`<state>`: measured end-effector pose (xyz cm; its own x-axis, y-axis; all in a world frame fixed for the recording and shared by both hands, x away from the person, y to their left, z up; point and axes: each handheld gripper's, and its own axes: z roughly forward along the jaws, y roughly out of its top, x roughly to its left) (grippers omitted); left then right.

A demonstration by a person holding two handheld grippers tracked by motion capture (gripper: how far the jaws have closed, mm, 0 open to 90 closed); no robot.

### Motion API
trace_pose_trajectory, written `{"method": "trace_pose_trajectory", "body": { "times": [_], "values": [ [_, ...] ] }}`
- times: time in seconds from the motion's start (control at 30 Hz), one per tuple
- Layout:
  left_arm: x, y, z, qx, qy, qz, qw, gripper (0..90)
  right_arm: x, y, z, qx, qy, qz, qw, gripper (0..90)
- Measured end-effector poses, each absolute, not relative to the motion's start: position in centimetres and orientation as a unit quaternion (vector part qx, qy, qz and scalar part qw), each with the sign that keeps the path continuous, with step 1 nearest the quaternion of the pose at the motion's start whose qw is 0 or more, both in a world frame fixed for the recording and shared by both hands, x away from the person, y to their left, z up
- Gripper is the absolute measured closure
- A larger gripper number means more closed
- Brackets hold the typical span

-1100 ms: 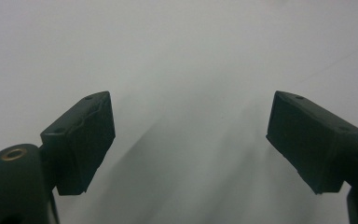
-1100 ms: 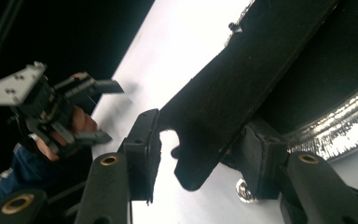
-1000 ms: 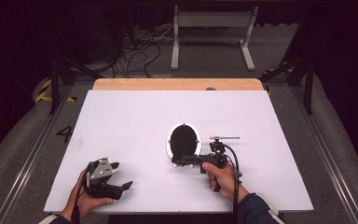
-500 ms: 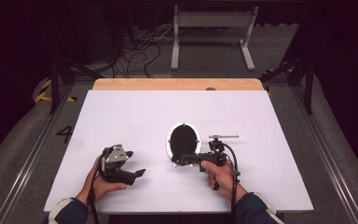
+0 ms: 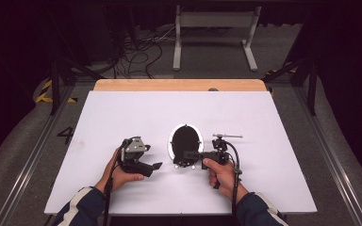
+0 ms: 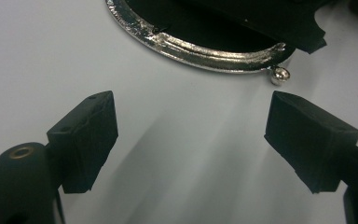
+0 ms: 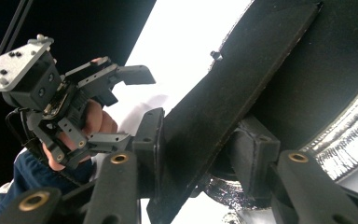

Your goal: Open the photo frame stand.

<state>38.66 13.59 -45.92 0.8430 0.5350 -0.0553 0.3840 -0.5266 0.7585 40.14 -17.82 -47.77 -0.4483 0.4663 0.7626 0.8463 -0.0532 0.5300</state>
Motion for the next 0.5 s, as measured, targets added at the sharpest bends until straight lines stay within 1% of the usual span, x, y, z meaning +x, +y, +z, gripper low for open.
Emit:
{"method": "trace_pose_trajectory", "body": {
  "times": [0.13,0.17,0.3,0.4,0.47,0.5],
  "values": [
    [39.6,12.9,-46.1,0.869,0.267,0.087,0.408,17.4,40.1,-17.8,-47.7,-0.485,-0.671,-0.533,0.173,62.5],
    [40.3,12.8,-46.0,0.863,0.274,0.082,0.416,18.3,39.9,-17.6,-47.4,-0.480,-0.678,-0.533,0.161,63.4],
    [41.6,12.6,-45.5,0.862,0.279,0.082,0.415,20.3,39.8,-17.5,-47.2,-0.470,-0.686,-0.534,0.150,65.3],
    [43.2,12.5,-45.2,0.851,0.290,0.054,0.435,18.1,39.8,-17.5,-47.2,-0.458,-0.695,-0.536,0.144,65.9],
    [43.5,12.3,-45.4,0.849,0.291,0.050,0.437,17.4,39.8,-17.5,-47.1,-0.454,-0.697,-0.536,0.142,65.9],
    [43.9,12.0,-45.7,0.851,0.291,0.052,0.433,17.0,39.7,-17.4,-46.9,-0.439,-0.707,-0.538,0.133,66.4]
  ]
}}
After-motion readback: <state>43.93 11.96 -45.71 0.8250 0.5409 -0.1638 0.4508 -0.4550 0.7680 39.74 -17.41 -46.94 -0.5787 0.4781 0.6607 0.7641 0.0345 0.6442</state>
